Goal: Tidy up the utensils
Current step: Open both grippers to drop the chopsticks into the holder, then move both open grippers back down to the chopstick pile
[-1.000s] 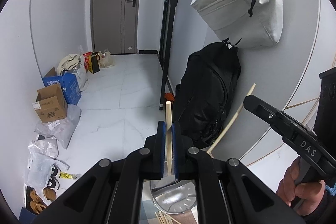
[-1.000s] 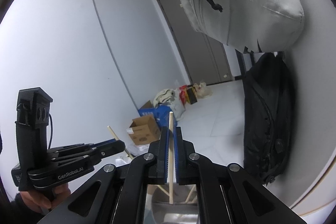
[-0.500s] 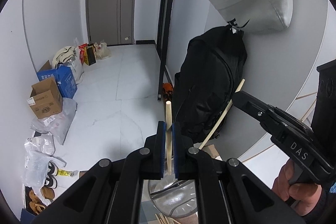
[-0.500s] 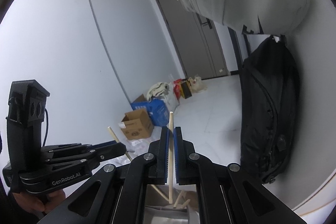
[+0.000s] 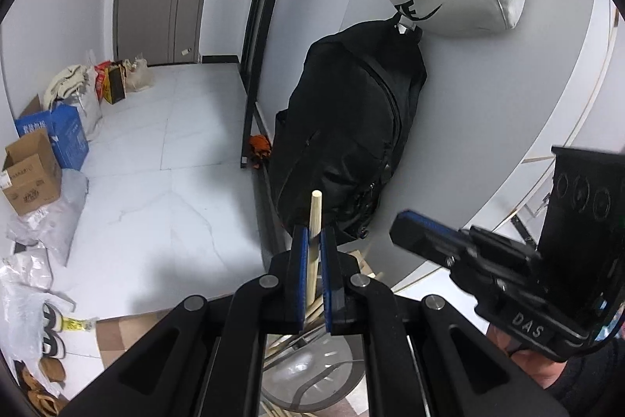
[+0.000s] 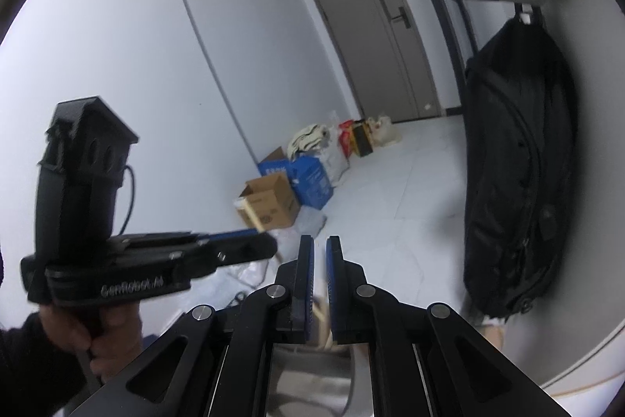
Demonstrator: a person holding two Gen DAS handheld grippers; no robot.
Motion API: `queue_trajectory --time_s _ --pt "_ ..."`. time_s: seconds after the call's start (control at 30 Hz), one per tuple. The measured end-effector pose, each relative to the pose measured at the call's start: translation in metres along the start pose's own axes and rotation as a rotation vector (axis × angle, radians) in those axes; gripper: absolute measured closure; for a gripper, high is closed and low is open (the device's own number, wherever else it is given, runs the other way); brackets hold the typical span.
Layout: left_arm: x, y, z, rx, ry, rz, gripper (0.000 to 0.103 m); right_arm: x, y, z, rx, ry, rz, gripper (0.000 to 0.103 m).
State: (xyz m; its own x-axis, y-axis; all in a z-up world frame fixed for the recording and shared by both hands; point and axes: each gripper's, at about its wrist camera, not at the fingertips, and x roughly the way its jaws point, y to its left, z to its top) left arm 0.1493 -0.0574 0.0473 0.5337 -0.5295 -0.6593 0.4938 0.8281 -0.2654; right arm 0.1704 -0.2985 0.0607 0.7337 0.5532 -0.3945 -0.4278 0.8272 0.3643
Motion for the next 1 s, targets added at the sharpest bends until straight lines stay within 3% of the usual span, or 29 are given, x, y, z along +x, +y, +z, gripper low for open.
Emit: queue_trajectory --time_s 0.07,0.13,0.23,0.33,0.57,0.8,1.0 --pt "0.001 -0.001 0.0 -0.004 0.021 -0.008 0.093 -0.002 0.001 -0.004 -0.006 0.01 0.014 0.088" --pt "0.0 -0.002 -0.002 -0.001 0.025 0.004 0.076 -0.005 0.003 -0.006 -0.005 0.013 0.024 0.08" --pt "-0.009 -0.002 -0.004 -0.008 0.006 0.034 0.061 -0.016 0.001 -0.01 0.006 0.002 0.004 0.067" --pt "-0.02 0.002 -0.011 -0.024 -0.012 0.06 0.061 -0.032 -0.005 -0.016 0.044 -0.011 -0.014 0.055" --pt "-0.035 0.019 -0.046 -0.121 -0.005 0.143 0.06 -0.058 -0.002 -0.036 0.043 0.021 -0.041 0.053" --pt "-0.037 0.022 -0.079 -0.171 0.038 0.194 0.06 -0.056 0.019 -0.077 0.0 0.125 -0.019 0.053" --pt "-0.033 0.032 -0.108 -0.279 0.079 0.206 0.06 -0.037 0.039 -0.124 -0.046 0.256 -0.004 0.056"
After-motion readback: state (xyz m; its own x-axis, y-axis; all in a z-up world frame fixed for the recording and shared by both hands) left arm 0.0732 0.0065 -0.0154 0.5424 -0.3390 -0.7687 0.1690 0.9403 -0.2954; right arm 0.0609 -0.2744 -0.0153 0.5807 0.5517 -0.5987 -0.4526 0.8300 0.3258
